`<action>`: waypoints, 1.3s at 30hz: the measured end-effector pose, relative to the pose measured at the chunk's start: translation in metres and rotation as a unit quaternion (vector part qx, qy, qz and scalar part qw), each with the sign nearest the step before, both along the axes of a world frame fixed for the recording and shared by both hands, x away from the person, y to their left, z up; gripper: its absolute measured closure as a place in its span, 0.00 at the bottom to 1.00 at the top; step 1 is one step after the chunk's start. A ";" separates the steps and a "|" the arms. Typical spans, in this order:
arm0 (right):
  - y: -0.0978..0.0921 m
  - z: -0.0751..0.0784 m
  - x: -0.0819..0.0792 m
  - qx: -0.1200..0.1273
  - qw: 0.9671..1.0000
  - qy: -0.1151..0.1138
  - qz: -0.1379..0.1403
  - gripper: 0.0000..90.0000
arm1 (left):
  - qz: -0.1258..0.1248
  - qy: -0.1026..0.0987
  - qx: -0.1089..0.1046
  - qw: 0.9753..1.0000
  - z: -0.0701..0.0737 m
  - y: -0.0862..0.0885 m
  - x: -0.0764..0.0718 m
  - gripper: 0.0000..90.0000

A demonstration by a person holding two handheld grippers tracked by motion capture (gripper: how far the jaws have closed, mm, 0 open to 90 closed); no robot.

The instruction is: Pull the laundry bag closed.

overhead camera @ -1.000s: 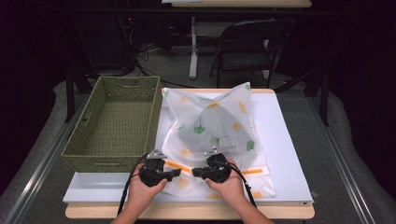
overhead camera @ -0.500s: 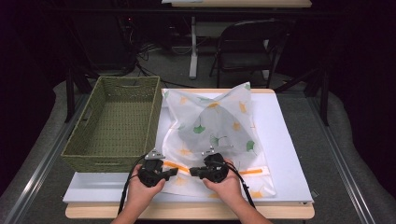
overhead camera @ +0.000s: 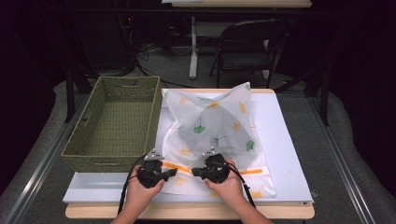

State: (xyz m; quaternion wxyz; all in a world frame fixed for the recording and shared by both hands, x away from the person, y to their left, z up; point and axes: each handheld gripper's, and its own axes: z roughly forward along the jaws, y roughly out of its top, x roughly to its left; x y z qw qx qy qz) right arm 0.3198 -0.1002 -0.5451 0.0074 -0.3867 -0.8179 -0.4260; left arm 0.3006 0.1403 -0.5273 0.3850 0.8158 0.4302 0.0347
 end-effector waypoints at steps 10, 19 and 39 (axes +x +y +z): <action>-0.027 0.004 -0.002 -0.006 1.000 -0.003 -0.031 1.00 | 0.007 -0.001 0.000 1.000 0.000 0.007 0.001 0.98; -0.064 0.001 -0.007 -0.035 0.997 -0.004 -0.069 1.00 | 0.010 -0.001 0.001 1.000 -0.001 0.008 0.001 0.98; -0.191 -0.004 -0.027 -0.079 0.971 0.001 -0.227 1.00 | 0.010 0.005 0.002 1.000 -0.004 0.011 0.003 0.98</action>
